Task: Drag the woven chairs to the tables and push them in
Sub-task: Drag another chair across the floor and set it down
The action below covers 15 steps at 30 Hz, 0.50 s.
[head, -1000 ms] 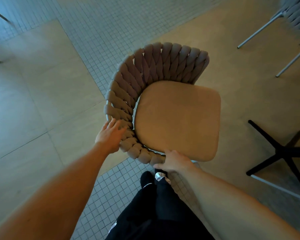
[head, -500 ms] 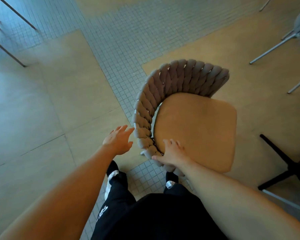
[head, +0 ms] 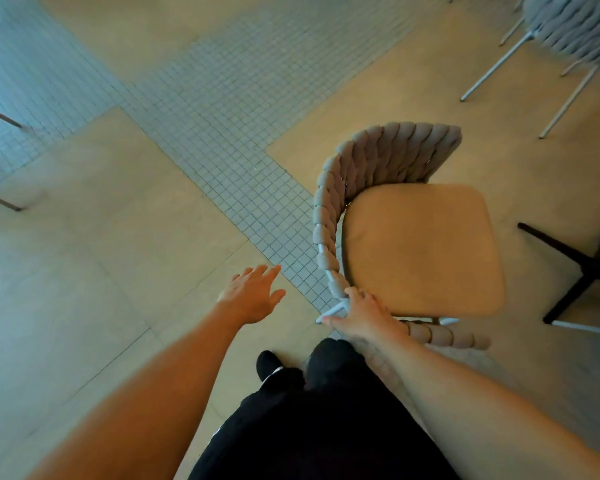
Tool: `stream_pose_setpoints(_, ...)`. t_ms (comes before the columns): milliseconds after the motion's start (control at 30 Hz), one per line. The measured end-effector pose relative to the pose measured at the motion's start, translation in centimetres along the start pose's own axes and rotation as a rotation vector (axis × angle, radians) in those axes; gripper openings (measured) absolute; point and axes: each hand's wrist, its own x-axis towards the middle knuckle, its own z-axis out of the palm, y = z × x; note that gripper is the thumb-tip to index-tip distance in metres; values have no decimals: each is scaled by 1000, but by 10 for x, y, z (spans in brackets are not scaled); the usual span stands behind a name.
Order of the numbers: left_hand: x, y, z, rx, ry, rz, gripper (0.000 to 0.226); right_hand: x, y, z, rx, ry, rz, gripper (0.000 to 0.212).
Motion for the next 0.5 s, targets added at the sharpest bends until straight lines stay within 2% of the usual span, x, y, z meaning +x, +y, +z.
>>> stream_pose_setpoints(233,41,-33,-41,124,7,117,69,12,-35,-6,110,45,76,98)
stream_pose_setpoints(400,85,-40,-72,247,-34,205,77,39,-42,-16,230,31,168,119)
stream_pose_setpoints(500,115,-39,-91,317,-51,241,79,55,-42,-24,300,55,223,117)
